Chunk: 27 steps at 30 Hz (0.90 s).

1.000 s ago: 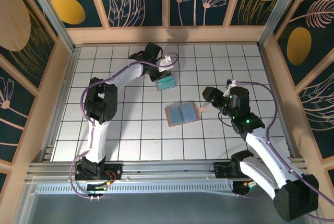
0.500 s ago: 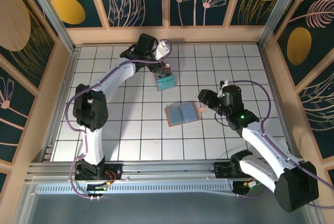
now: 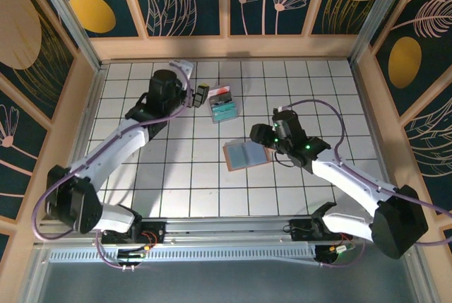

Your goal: Take the credit cards out of the card holder

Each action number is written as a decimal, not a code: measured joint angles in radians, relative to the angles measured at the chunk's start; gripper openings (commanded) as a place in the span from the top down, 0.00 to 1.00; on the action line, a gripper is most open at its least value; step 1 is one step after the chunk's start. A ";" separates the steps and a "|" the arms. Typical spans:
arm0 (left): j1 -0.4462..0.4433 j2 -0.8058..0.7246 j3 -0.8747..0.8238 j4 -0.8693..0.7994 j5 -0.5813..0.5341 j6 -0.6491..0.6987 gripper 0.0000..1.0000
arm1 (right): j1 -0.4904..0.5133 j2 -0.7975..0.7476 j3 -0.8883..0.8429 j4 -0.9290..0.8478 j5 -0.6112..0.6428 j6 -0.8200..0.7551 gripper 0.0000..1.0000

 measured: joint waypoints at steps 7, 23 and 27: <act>0.000 -0.222 -0.275 0.113 -0.056 -0.215 0.01 | 0.103 0.102 0.034 -0.038 0.050 0.000 0.41; 0.000 -0.408 -0.612 0.207 -0.140 -0.588 0.01 | 0.324 0.433 0.216 -0.121 0.152 -0.035 0.40; 0.000 -0.408 -0.632 0.206 -0.140 -0.631 0.01 | 0.365 0.503 0.258 -0.166 0.173 -0.045 0.36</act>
